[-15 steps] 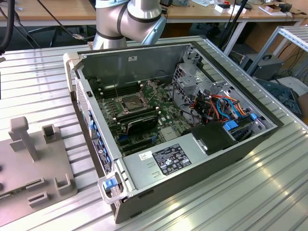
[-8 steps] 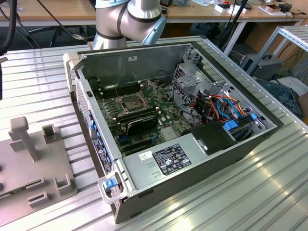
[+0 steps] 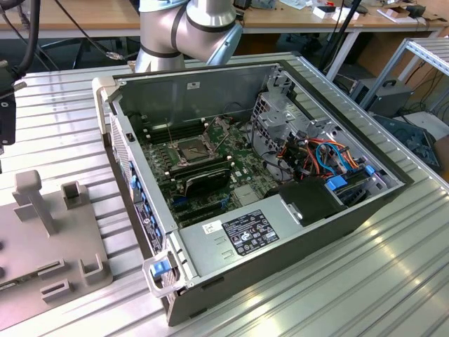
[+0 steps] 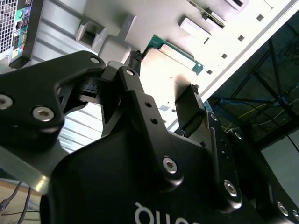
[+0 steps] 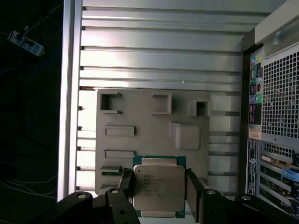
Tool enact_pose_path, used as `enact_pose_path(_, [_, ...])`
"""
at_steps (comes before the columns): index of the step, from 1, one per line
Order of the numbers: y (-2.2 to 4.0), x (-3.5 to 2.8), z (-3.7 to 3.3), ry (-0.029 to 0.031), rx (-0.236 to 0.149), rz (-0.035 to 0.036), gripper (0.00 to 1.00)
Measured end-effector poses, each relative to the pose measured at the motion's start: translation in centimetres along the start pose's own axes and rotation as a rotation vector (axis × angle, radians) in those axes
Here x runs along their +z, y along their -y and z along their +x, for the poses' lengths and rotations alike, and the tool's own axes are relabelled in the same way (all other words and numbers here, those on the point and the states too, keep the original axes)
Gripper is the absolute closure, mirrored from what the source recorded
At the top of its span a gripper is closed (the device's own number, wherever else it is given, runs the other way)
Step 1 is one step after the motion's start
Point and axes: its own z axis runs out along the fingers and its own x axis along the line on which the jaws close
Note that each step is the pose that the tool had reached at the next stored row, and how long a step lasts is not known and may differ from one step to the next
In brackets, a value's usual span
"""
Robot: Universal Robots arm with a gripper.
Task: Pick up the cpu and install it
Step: 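Pick up the cpu and move it towards the insertion slot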
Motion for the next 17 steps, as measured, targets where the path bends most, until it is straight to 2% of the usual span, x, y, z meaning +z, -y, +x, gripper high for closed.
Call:
enact_pose_path(7, [0.01, -0.01, -0.51, 0.0, 0.0, 0.0, 0.45])
enact_pose_path(17, [0.03, -0.01, -0.78, 0.0, 0.0, 0.0001, 0.45])
